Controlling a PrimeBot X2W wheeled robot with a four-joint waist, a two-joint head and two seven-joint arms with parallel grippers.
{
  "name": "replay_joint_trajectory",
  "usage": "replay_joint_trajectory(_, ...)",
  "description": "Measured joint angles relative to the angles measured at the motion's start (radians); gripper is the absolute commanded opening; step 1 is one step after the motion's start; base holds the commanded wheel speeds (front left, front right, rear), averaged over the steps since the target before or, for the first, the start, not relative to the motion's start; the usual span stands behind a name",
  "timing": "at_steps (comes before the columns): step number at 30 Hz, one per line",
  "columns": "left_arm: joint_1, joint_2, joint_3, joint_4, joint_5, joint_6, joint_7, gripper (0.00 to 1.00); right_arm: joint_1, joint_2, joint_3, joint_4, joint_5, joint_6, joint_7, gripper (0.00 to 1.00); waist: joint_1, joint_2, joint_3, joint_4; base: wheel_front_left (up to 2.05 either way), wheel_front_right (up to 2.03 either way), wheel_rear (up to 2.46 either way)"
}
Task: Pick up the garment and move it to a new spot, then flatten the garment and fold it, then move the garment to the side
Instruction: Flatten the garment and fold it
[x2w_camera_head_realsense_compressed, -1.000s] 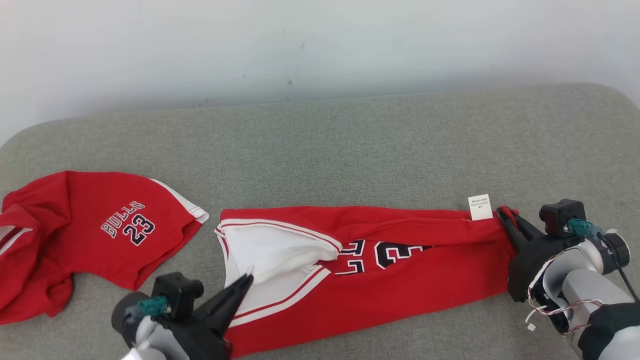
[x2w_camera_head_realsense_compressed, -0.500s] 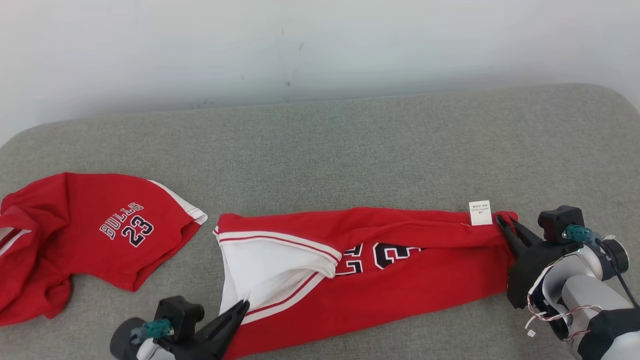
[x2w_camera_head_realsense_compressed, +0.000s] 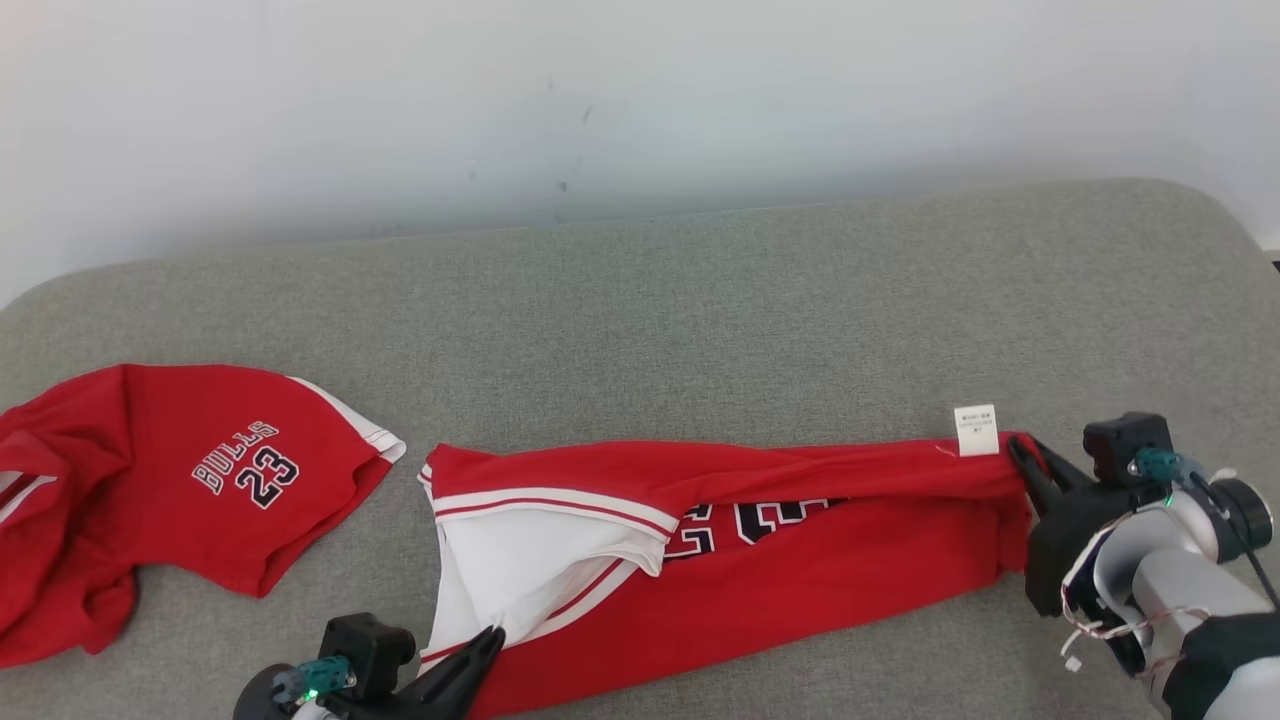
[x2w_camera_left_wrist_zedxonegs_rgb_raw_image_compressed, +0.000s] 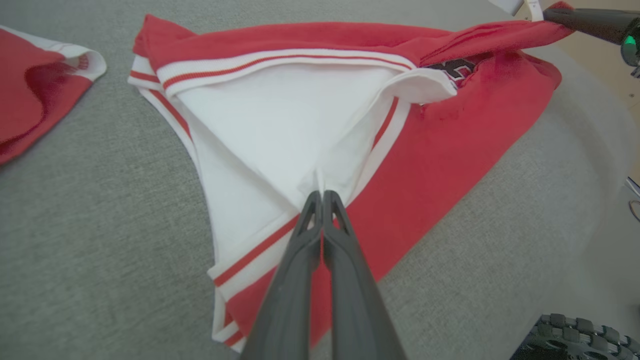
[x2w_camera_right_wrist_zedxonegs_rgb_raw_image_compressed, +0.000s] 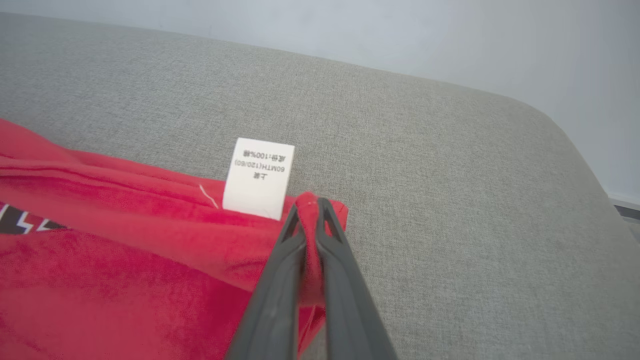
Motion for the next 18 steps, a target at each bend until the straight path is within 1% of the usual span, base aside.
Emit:
replay_joint_trajectory(7,0.0,-0.015,0.003,0.007,0.0,-0.01,0.0,0.0,-0.073,0.007,0.003,0.025,-0.002,-0.004,0.004,0.0,0.0,0.0,-0.002,0.001,0.0,0.0,0.0)
replay_joint_trajectory(10,-0.001,-0.027,0.001,0.011,0.001,-0.016,0.0,0.0,-0.073,0.006,0.005,0.049,-0.004,-0.008,0.013,0.0,0.0,0.0,-0.003,0.011,0.0,0.0,0.0)
replay_joint_trajectory(18,0.016,-0.026,0.001,0.031,0.0,-0.023,0.0,0.0,-0.072,0.014,0.018,0.097,-0.01,-0.008,0.03,0.0,0.0,0.0,-0.019,0.028,0.0,0.0,0.0)
